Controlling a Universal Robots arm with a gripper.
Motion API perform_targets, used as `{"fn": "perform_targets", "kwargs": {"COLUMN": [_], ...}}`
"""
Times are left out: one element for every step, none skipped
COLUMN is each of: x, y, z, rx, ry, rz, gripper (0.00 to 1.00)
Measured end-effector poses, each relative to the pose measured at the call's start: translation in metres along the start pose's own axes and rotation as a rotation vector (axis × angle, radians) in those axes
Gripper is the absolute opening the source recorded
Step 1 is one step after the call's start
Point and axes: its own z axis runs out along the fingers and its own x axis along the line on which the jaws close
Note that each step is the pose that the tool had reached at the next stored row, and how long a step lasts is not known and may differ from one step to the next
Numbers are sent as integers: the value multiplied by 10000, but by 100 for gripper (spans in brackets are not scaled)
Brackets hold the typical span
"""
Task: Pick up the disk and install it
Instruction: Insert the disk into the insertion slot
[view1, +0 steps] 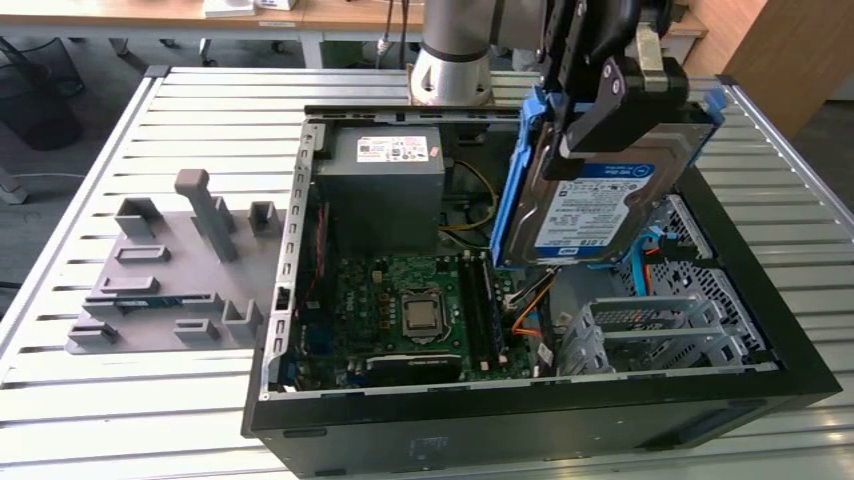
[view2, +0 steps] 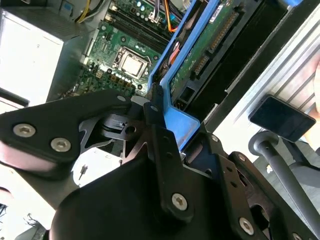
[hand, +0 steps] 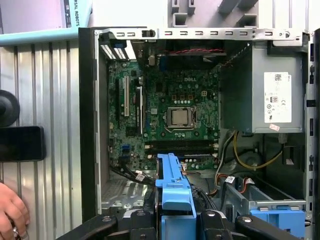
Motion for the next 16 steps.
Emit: {"fn": "perform_targets", "kwargs": {"x": [29,54,77,90,91,91,91,92,92,92,92,92,92,92,94,101], "y": [-1,-1,-2,-2,-2,-2,-2,-2,-2,-2,-2,-2,-2,-2,-2,-3], "z": [9,15,22,25,27,27,26,27,27,26,27,26,26,27,28,28], "rx": [9,15,20,22,25,25,25,25,26,26,26,26,26,26,26,26], "ry": [-1,1,-1,-2,-3,-2,-1,-1,-1,0,-1,0,1,0,-1,1], "rz": [0,0,-1,0,0,1,0,0,-1,0,0,0,0,0,-1,-1], "gripper": [37,37,37,37,37,37,37,37,37,37,37,37,37,37,37,37]}}
